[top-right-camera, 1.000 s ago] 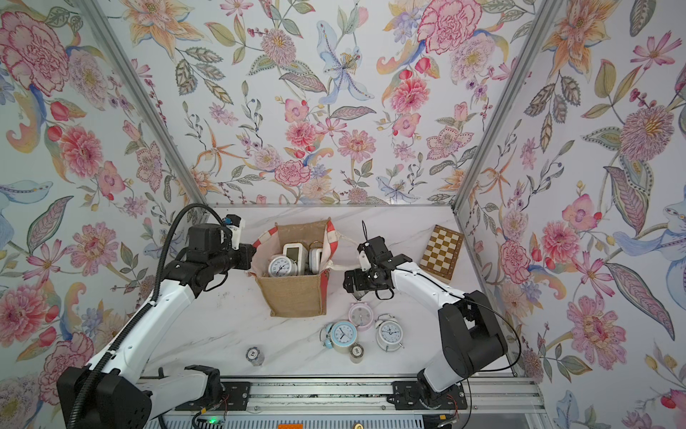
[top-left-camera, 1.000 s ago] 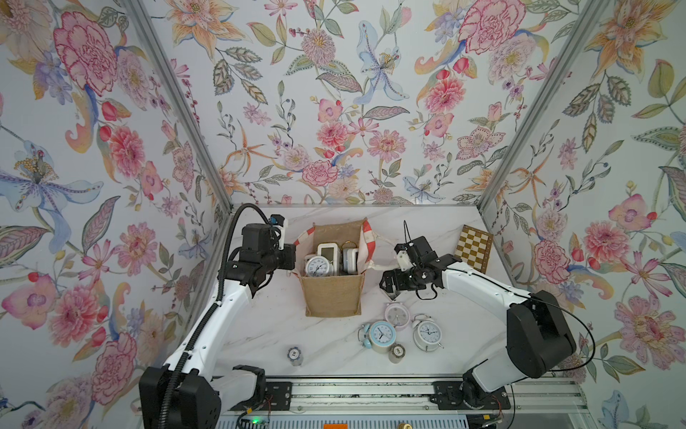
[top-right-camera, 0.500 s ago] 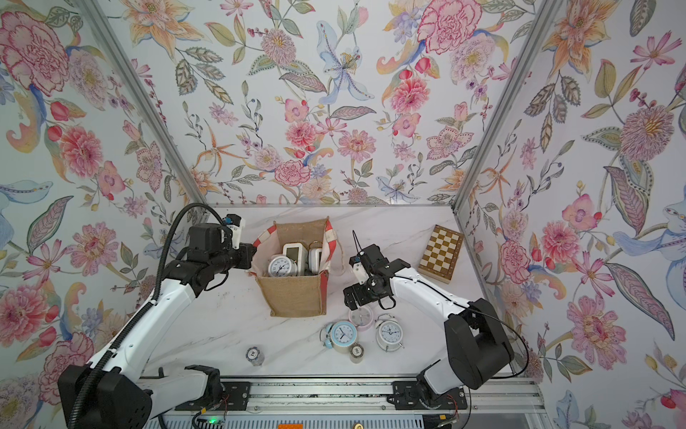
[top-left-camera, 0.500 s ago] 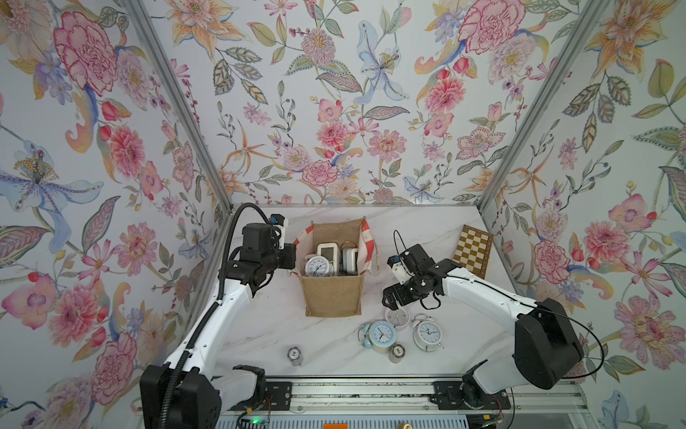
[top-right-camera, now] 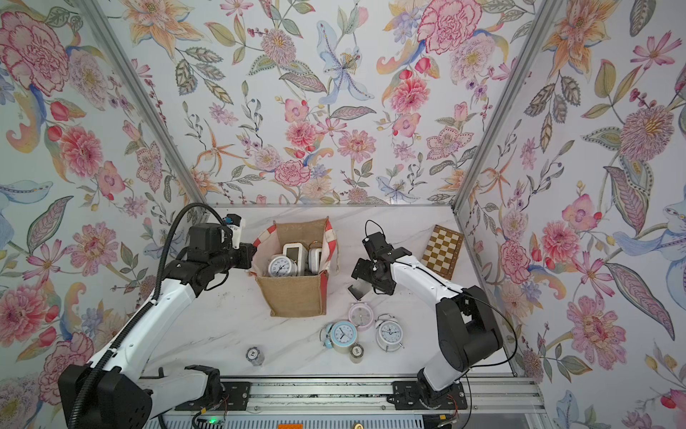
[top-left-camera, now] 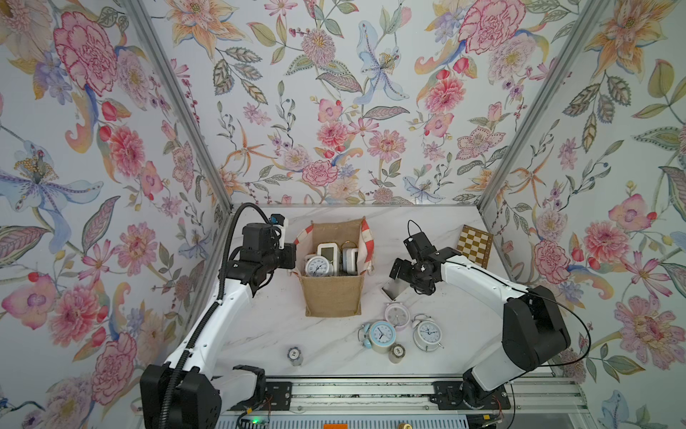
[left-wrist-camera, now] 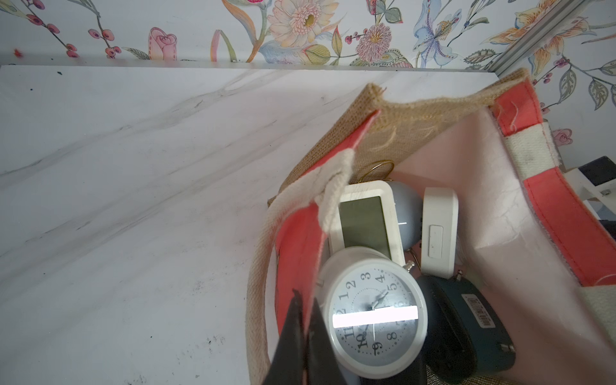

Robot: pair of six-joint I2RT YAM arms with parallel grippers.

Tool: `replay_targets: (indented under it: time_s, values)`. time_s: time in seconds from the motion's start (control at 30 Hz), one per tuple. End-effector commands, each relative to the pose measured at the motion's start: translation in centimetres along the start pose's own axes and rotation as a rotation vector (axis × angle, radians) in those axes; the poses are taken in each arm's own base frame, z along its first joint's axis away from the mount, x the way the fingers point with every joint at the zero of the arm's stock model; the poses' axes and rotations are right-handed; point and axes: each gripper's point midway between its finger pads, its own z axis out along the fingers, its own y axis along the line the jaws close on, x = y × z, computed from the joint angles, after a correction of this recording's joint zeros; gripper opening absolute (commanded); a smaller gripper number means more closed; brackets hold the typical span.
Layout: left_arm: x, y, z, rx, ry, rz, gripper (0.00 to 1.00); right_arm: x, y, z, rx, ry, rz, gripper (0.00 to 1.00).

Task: Put the alarm clock into the canvas bag
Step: Pick up the alarm from the center of the board.

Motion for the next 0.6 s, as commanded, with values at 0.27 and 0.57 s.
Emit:
replay_targets:
  time_s: [0.27,0.57]
  values:
    - [-2.7,-0.9,-0.8,0.033,-0.097,0.017,0.04,-1.7,1.2,3.3,0.092,-0.025,0.231,0.99]
    - [-2.7,-0.9,-0.9,0.034,-0.099,0.017,0.04,-1.4,0.5,5.1,0.159,-0.006,0.227,0.99]
